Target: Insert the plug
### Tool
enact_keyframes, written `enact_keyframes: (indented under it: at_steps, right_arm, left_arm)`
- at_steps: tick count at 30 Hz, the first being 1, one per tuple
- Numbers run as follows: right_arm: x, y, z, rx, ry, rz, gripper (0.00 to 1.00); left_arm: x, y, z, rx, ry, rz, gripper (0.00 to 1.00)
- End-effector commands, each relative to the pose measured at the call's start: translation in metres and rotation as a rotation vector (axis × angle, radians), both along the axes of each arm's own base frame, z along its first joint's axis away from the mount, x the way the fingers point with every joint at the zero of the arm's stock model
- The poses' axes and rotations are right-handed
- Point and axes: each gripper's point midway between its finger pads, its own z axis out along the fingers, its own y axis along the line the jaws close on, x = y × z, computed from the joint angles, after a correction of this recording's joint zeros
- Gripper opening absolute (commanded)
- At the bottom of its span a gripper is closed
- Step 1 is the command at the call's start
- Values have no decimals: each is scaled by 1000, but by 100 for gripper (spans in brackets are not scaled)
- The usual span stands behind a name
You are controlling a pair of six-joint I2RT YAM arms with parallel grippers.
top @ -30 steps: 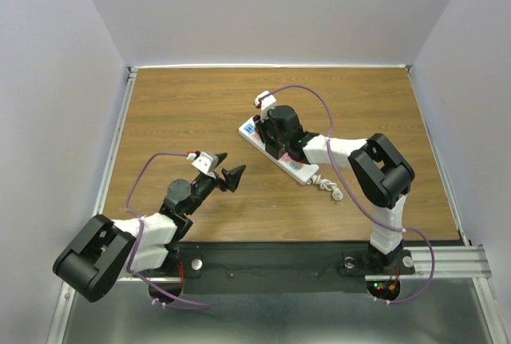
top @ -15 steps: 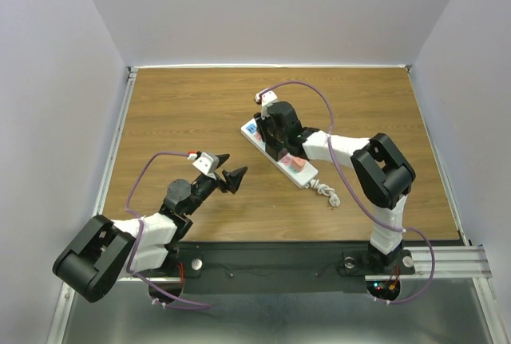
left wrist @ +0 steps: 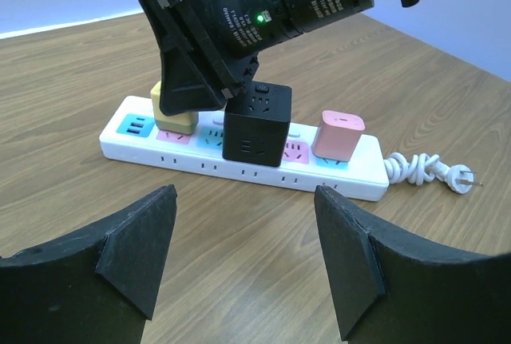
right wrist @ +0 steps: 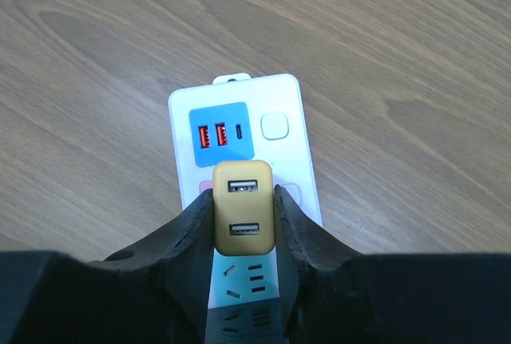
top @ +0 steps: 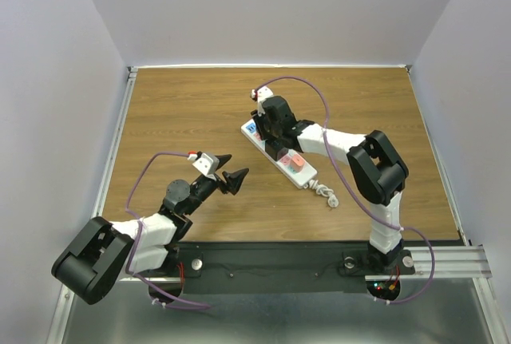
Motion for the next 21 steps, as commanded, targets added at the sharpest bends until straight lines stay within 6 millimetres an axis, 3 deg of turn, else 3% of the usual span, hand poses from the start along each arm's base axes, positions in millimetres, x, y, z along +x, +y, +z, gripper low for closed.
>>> enact_keyframes:
  at_steps: [1,5,9,13,17,21]
  right_arm:
    - [-84,-83,-131,-392,427,-67,0]
    - [-94,-88,-143,-426,489,-69,0]
    - [-96,-86,-137,-396,490,-77,1]
    - [-82,-68,-113,-318,441,-69,18]
    - [-65,-48,-94,-250,397,-48,46]
    - [-51,-40,-83,-234,359,-54,50]
  left_arm:
    - [-6,-2,42,-89,-149,-30,80]
    - [-6,-2,42,-89,-147,-31,80]
    - [-6,-3,42,-91,-140,-34,80]
    - [-2,-3,40,-91,-122,-24,81]
    - [2,-3,37,-87,-106,-12,81]
    - [3,-4,36,-86,-101,-9,81]
